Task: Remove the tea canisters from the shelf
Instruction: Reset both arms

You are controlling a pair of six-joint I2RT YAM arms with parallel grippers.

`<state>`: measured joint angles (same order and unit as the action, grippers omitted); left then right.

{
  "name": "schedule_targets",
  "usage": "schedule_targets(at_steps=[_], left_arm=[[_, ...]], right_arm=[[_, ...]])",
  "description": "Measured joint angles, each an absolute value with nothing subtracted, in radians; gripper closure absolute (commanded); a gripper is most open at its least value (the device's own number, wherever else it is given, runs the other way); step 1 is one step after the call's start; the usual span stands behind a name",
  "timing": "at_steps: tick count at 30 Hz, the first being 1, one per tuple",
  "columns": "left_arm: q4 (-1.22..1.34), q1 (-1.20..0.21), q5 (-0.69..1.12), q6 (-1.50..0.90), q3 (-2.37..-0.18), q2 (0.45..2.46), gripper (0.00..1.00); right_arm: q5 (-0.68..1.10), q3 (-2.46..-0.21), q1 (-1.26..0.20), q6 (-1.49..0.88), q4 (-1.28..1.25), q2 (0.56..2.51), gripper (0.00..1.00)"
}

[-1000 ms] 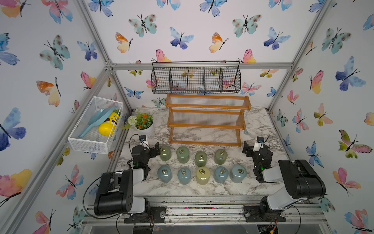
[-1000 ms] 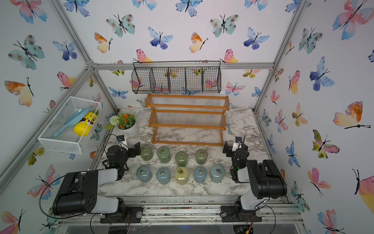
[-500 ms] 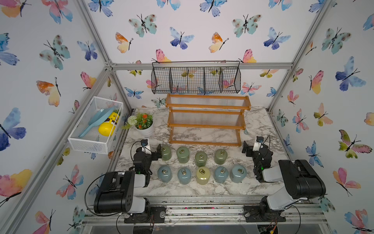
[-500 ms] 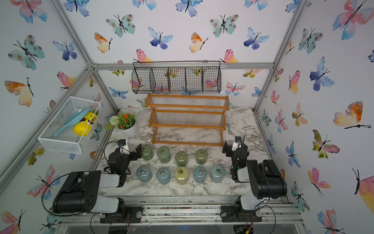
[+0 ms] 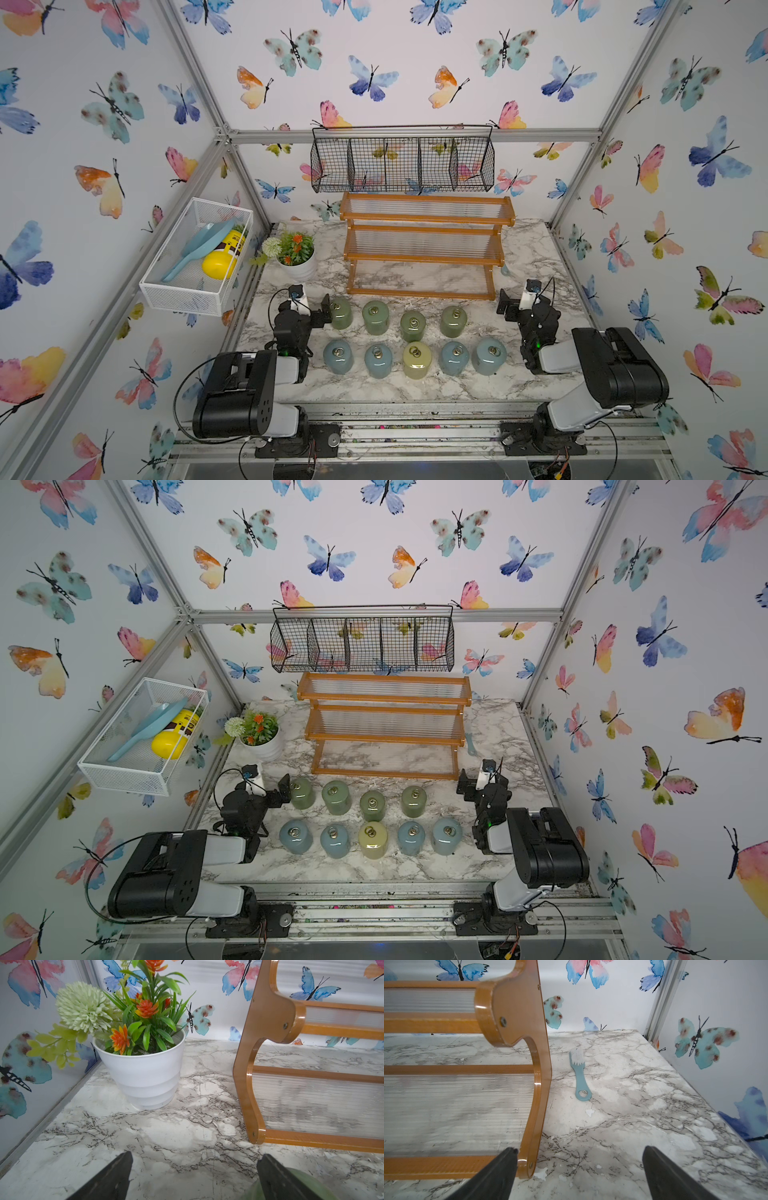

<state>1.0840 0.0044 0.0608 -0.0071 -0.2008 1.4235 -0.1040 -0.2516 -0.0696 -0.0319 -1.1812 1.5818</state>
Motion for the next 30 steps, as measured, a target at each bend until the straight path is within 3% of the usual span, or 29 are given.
schedule_targets(at_steps=[30], left_arm=[[1.079,0.004,0.060,-0.007,-0.201,1.423,0.02]], right_arm=[[-0.104,-0.252,-0.070,-0.032,-1.181,1.582,0.00]])
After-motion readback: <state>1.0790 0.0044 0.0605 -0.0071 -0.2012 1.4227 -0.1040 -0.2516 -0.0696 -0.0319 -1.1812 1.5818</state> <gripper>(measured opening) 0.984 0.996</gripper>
